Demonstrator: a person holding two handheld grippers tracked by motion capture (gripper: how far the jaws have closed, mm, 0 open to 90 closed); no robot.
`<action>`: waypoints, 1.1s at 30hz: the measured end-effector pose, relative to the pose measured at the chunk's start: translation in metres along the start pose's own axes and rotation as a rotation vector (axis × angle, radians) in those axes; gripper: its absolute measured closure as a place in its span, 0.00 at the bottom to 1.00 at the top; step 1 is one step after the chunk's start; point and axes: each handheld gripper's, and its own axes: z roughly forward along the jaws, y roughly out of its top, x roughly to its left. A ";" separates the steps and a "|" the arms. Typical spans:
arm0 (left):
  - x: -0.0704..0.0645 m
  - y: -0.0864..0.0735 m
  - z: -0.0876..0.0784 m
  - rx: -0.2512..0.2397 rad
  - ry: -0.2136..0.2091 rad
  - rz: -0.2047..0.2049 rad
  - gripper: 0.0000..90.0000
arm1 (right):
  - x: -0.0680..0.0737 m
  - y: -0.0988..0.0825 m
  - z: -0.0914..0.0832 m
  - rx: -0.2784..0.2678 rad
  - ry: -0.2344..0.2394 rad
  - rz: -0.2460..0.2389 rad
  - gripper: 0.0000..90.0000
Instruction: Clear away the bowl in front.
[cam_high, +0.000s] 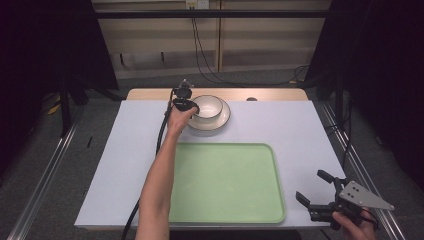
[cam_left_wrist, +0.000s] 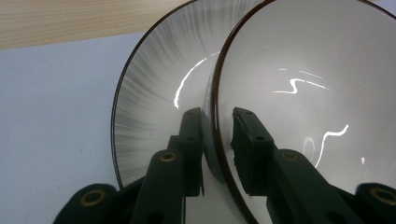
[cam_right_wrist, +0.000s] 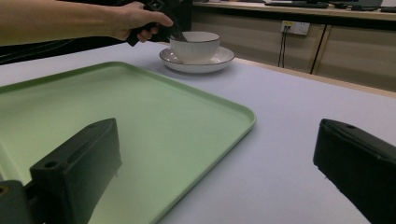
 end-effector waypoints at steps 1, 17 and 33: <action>0.002 0.000 0.000 -0.005 -0.009 -0.020 0.84 | 0.000 0.000 0.000 0.004 -0.003 0.000 0.00; 0.009 0.000 0.000 -0.026 -0.068 -0.121 0.91 | 0.000 0.000 0.000 0.006 -0.003 0.002 0.00; 0.010 0.000 -0.004 -0.033 -0.085 -0.160 0.91 | -0.001 0.000 -0.001 0.004 -0.005 0.005 0.00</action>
